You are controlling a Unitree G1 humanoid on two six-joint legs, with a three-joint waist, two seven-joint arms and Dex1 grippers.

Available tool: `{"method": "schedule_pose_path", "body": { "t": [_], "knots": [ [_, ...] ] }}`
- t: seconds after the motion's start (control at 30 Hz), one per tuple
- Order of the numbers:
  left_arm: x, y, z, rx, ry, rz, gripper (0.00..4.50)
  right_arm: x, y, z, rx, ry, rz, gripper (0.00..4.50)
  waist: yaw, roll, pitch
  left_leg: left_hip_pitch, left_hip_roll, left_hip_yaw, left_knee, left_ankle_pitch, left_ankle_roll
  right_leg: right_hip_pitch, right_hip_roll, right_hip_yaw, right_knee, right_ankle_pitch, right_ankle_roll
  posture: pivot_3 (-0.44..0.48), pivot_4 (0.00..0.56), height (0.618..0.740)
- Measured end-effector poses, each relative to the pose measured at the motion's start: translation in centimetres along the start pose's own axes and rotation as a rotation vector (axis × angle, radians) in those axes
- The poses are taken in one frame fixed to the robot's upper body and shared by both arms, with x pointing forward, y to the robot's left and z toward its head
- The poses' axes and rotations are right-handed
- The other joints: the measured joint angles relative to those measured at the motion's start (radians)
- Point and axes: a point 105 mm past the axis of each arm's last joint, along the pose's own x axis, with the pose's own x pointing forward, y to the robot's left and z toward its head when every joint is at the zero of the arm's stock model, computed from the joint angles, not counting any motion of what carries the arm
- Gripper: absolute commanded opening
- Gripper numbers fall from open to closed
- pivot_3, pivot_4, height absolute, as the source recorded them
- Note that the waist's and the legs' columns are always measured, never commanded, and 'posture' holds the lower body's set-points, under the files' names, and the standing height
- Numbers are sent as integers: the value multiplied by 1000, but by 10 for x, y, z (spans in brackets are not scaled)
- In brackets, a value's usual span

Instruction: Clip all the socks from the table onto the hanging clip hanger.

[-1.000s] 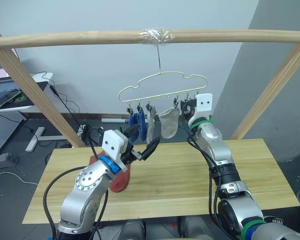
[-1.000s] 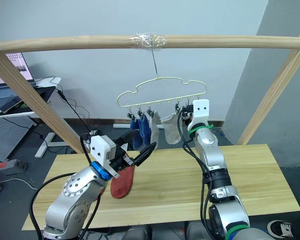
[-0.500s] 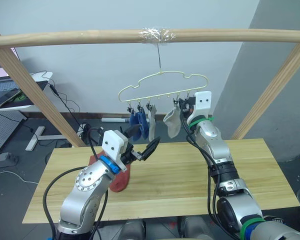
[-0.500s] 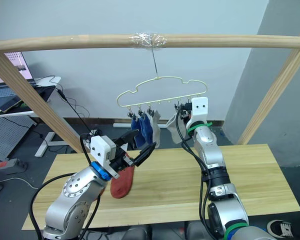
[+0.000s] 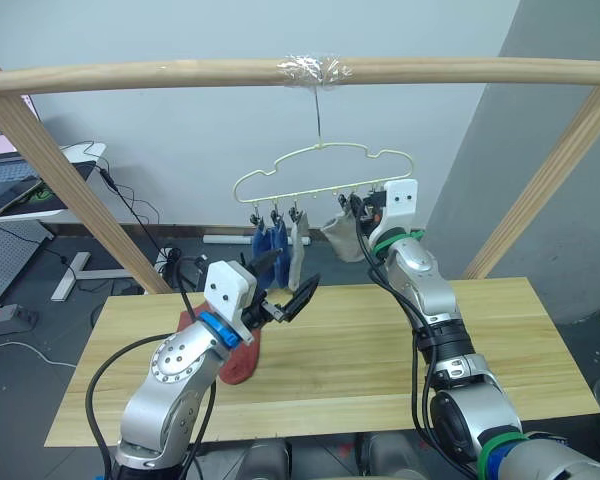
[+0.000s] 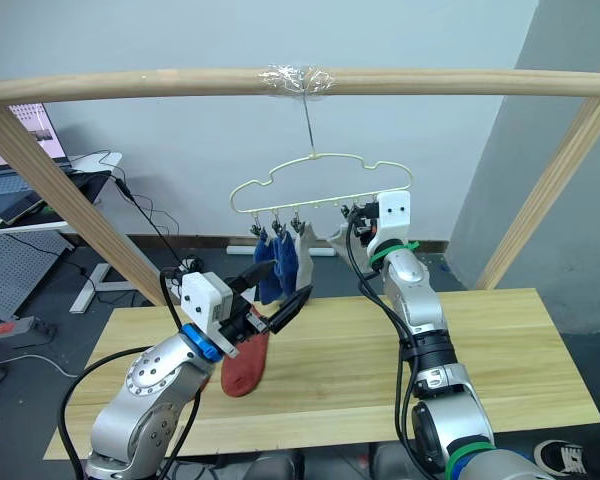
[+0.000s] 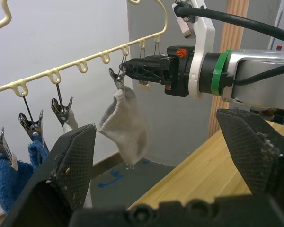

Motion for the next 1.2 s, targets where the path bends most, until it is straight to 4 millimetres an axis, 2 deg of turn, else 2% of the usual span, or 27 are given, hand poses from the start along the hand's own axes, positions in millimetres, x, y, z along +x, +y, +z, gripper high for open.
{"method": "schedule_pose_path", "body": {
  "t": [0.07,0.2,0.27,0.4,0.47,0.57,0.67,0.7,0.77,1.0,1.2],
  "knots": [
    [0,0,0,0,0,0,4500,0,0,0,1,2,0,1518,0,0,0,0,0,0,0,0,0,0,0,0,0,0,0,162,117,740],
    [0,0,0,-1,0,0,4500,0,0,0,2,1,0,353,0,0,0,0,0,0,0,0,0,0,0,0,0,0,0,160,118,740],
    [0,0,0,-1,0,0,4500,0,-1,0,4,0,1,38,1,0,0,0,0,0,0,0,0,0,0,0,0,0,0,156,118,740],
    [1,1,-3,-4,10,13,4500,-1,-5,0,1,5,7,15,1,0,0,0,0,0,0,0,0,0,0,0,-1,0,0,147,117,740],
    [0,7,-11,-7,45,51,4500,-3,-9,1,-4,18,14,15,2,0,0,0,0,0,0,0,0,0,0,0,-1,0,0,130,118,740],
    [-11,31,-45,1,191,178,4500,-9,-16,4,-23,41,42,15,1,0,0,0,0,-1,-1,0,0,0,0,-1,-1,0,0,115,120,740],
    [-35,63,-88,11,384,336,4500,-17,-20,8,-46,64,73,15,1,0,1,0,0,-2,-1,0,0,0,0,-2,-1,0,0,101,125,740],
    [-42,70,-96,14,418,370,4500,-20,-21,9,-49,71,81,15,0,-1,2,-1,0,-2,-1,0,0,0,0,-2,-1,-1,0,95,130,740],
    [-49,80,-106,17,465,405,4500,-25,-21,9,-58,96,106,15,-1,-1,3,-1,0,-2,-1,0,0,0,0,-2,-1,-1,0,91,132,740],
    [-52,103,-138,27,562,432,4500,-40,-12,10,-59,136,165,15,2,-4,14,-1,0,-2,-1,0,0,0,-1,-3,-2,0,0,59,153,740],
    [-47,107,-165,-29,634,414,4500,-45,-8,15,-80,155,189,15,-1,-7,20,-3,0,-3,-1,0,0,-1,-1,-4,-4,1,3,33,159,740]
  ]
}}
